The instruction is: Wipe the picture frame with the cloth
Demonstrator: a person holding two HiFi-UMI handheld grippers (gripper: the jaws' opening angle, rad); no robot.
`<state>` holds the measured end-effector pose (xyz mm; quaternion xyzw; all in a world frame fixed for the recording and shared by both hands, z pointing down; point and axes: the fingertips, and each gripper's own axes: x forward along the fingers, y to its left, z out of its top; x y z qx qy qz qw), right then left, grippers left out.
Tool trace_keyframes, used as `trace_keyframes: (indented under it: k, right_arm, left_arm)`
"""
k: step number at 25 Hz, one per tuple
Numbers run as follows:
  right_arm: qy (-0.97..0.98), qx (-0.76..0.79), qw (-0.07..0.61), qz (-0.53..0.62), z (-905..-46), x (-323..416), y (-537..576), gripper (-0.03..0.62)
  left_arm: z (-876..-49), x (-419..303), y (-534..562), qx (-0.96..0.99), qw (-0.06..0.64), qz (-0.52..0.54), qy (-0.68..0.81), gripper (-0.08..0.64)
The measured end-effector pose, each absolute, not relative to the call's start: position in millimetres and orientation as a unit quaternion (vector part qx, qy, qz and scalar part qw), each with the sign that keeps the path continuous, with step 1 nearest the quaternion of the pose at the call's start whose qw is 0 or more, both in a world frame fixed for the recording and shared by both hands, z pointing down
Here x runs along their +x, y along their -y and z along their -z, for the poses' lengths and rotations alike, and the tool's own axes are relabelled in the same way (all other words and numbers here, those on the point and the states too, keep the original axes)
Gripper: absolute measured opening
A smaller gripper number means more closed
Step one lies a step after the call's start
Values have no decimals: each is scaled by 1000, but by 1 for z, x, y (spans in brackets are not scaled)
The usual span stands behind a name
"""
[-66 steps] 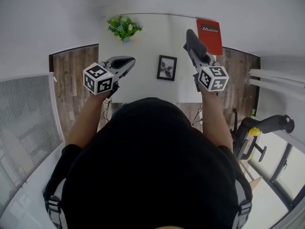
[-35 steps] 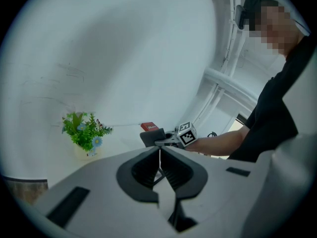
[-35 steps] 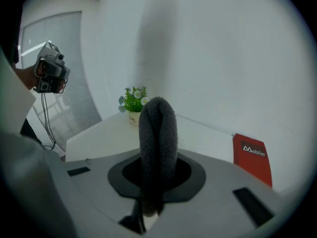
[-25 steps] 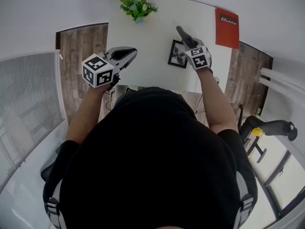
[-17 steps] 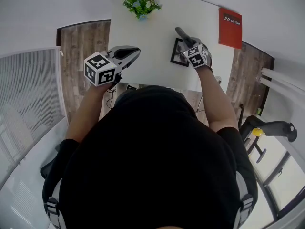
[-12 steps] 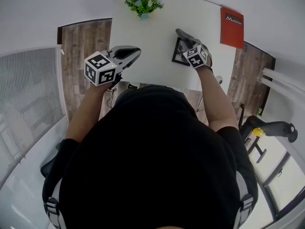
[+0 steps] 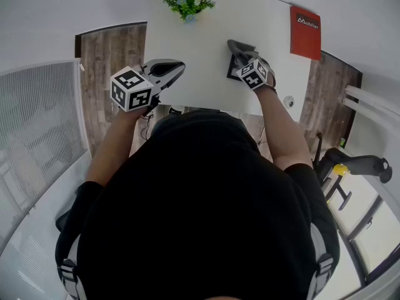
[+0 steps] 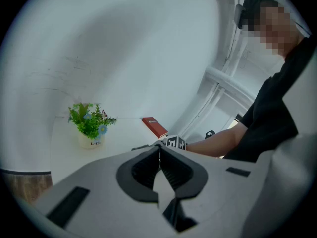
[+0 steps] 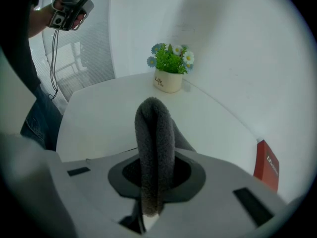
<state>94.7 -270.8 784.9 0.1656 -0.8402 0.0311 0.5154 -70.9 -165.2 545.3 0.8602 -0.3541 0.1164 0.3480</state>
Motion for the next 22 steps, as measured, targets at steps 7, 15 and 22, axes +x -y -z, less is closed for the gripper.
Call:
trace_keyframes:
  k: [7,15,22]
  right_arm:
    - [836,158,524,-41,-791,93,256,44]
    - [831,156,532,-51,-793,95,238,44]
    - [827,158,536,-58,-793,98,223,44]
  left_arm:
    - [-545,-75,163,863,350,-116,347,11]
    - [-543,-80,162,866,347,-113,340,12]
    - [-541,-80,157,871,347,-109,331,11]
